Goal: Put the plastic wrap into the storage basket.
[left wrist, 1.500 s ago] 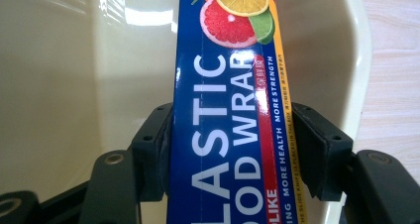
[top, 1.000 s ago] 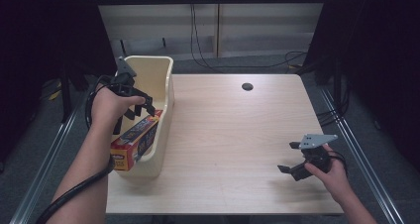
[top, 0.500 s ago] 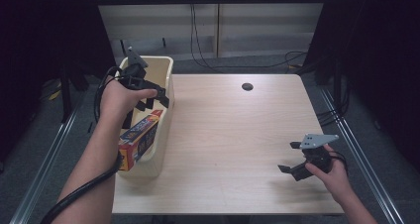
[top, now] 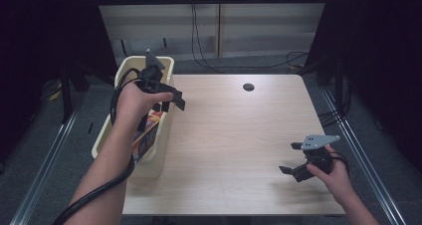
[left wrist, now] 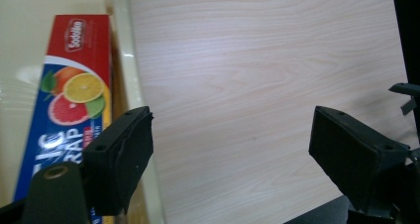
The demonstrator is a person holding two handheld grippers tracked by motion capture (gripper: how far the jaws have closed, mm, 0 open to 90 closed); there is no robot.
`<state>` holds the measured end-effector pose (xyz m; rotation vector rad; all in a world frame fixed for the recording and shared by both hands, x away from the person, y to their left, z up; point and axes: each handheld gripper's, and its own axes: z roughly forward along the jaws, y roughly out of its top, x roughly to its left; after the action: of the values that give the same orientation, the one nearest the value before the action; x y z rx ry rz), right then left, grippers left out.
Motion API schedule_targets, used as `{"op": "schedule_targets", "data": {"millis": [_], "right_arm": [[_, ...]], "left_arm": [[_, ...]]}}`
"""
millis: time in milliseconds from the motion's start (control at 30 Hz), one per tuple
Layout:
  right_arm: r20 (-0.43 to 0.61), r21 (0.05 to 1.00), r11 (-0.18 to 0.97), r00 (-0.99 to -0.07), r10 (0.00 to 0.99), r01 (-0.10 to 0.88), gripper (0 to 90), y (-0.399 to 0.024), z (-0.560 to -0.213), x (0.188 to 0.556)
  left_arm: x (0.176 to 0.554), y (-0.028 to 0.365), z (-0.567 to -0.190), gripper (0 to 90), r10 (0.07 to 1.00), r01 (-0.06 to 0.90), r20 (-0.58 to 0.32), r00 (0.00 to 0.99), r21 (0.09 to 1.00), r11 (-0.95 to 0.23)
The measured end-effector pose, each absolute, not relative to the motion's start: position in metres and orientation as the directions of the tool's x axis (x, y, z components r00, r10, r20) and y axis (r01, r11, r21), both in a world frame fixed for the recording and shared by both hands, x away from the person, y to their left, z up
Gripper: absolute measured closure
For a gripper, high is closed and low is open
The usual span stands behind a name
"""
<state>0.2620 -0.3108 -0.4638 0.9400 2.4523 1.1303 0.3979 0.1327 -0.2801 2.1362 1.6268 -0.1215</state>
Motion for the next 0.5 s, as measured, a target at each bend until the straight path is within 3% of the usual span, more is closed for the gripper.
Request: {"op": "schedule_targets", "data": {"millis": [500], "right_arm": [[0.014, 0.757, 0.484, -0.750, 0.661, 0.440, 2.7, -0.310, -0.463, 0.262]], "left_arm": [[0.392, 0.103, -0.295, 16.7, 0.863, 0.910, -0.342, 0.372, 0.317, -0.266]]}}
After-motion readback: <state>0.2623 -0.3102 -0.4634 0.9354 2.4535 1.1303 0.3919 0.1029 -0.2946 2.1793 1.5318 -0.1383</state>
